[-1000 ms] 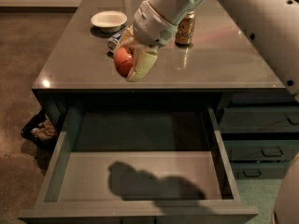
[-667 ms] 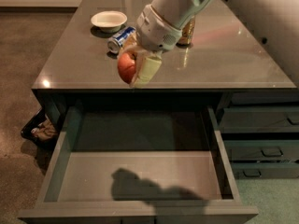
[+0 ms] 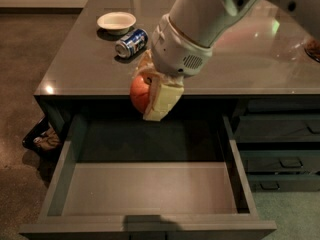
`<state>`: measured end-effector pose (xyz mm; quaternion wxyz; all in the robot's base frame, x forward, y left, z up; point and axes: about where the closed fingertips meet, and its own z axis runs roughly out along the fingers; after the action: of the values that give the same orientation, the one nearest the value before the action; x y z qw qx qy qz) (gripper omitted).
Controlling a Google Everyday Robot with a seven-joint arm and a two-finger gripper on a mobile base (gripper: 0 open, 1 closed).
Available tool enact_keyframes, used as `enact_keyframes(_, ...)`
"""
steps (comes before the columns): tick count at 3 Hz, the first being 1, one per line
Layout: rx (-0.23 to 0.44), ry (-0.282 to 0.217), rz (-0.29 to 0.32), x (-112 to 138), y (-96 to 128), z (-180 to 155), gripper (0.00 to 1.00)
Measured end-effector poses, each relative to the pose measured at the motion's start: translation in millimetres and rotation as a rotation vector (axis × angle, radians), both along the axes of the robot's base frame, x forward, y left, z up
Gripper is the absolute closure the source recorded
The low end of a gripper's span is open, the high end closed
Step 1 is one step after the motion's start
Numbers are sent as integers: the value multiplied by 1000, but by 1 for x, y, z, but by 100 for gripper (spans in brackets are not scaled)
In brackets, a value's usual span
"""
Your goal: Place apple into top drawer
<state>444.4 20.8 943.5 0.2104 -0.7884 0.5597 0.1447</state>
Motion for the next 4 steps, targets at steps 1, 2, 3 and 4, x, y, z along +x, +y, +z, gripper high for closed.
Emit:
enact_keyframes(1, -7, -2, -5, -5, -1, 1, 100)
enact_keyframes(2, -34, 13, 16, -5, 5, -11, 100)
enact_keyframes(3, -44, 61, 57, -11, 12, -43, 100)
enact_keyframes(4, -57, 136, 98, -27, 12, -95, 100)
